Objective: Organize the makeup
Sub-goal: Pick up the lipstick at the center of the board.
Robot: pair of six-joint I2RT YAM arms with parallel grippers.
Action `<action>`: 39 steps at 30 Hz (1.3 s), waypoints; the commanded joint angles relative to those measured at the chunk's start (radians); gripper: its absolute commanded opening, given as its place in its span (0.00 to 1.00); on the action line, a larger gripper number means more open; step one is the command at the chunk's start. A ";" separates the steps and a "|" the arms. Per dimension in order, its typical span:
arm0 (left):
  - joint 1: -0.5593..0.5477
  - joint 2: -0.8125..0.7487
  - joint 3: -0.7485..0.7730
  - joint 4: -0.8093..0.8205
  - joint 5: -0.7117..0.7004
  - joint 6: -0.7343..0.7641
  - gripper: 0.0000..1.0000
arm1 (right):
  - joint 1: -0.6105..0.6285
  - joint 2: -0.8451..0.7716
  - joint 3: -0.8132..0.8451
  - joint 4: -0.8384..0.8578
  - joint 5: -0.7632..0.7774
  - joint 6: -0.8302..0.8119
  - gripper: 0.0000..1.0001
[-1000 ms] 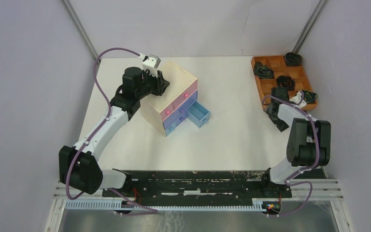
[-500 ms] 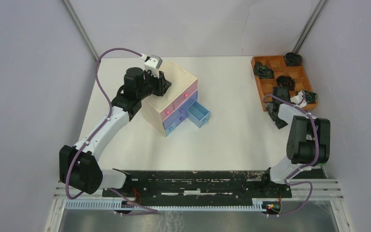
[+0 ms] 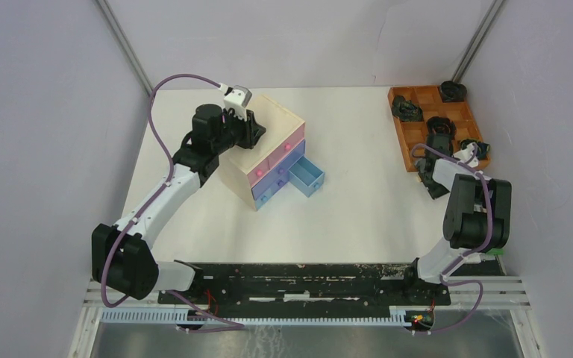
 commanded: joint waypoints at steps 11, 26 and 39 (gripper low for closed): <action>-0.020 0.072 -0.075 -0.295 0.029 0.015 0.33 | -0.018 0.098 0.102 0.069 -0.010 0.007 0.83; -0.022 0.071 -0.076 -0.300 0.022 0.020 0.33 | -0.033 0.185 0.176 0.056 -0.127 -0.017 0.57; -0.022 0.074 -0.074 -0.303 0.005 0.025 0.33 | -0.033 0.173 0.143 0.048 -0.249 -0.075 0.03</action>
